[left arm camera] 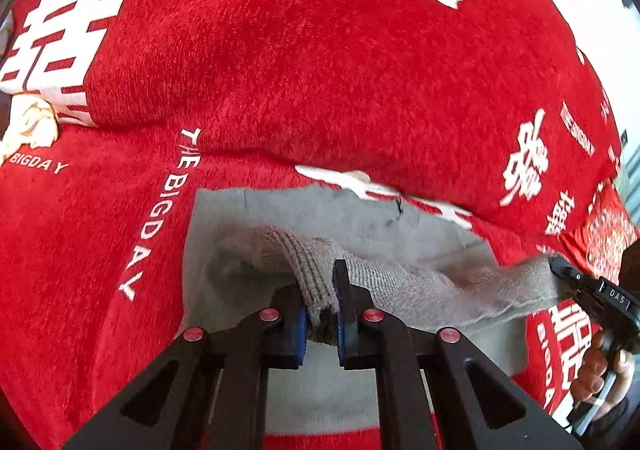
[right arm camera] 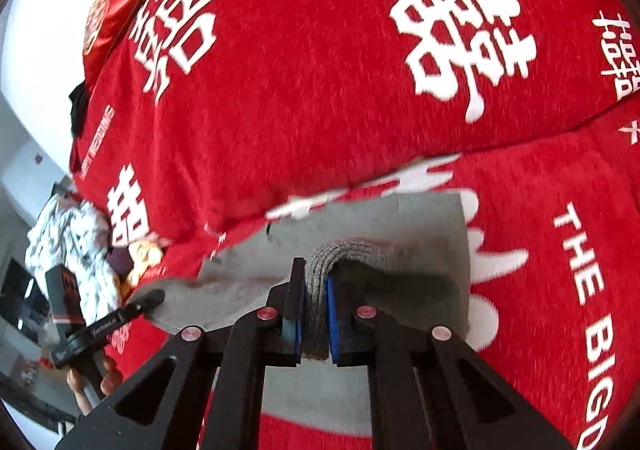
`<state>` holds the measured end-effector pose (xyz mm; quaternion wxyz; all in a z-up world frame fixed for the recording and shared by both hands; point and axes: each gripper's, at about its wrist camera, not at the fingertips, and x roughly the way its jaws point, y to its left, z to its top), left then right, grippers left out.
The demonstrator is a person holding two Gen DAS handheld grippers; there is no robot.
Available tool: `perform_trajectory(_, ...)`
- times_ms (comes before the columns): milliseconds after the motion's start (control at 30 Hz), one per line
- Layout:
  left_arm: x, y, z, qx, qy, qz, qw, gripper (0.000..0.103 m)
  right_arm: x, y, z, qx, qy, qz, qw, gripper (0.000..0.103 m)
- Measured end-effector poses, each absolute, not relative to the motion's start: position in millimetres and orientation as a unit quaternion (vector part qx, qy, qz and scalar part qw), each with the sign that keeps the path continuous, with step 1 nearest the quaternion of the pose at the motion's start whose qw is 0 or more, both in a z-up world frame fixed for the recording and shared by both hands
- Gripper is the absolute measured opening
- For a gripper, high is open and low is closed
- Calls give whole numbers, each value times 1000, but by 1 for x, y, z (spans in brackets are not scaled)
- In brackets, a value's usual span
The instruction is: Fold small clothes
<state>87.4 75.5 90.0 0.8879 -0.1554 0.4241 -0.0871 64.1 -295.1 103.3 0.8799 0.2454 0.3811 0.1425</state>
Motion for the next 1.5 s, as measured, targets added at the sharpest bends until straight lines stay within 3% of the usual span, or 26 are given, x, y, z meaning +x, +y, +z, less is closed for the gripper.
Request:
perform_trajectory(633,210,65,25,-163,512,-40,842,13,192,-297,34,244,458,46,854,10)
perform_trajectory(700,213,66,21,-162,519,-41,838,35,196,-298,25,246,467,46,848,13)
perform_trajectory(733,213,69,21,-166,516,-41,839,64,198,-298,22,249,472,42,845,15)
perform_trajectory(767,211,73,24,-171,508,-33,844,79,199,-300,19,252,478,43,841,17)
perform_trajectory(833,206,82,31,-177,489,-22,854,80,197,-302,17,252,479,49,840,23)
perform_trajectory(967,199,101,44,-186,477,-28,859,80,189,-305,23,229,472,32,851,51)
perform_trajectory(1000,195,105,48,-179,471,-21,864,80,185,-307,27,222,465,27,857,53)
perform_trajectory(1200,193,76,64,-119,459,-55,879,80,171,-304,60,147,424,-4,894,55)
perform_trajectory(1367,214,25,40,-28,483,-54,874,80,190,-262,43,91,478,79,870,59)
perform_trajectory(1500,230,37,5,-9,519,-4,855,80,210,-258,12,90,524,77,843,59)
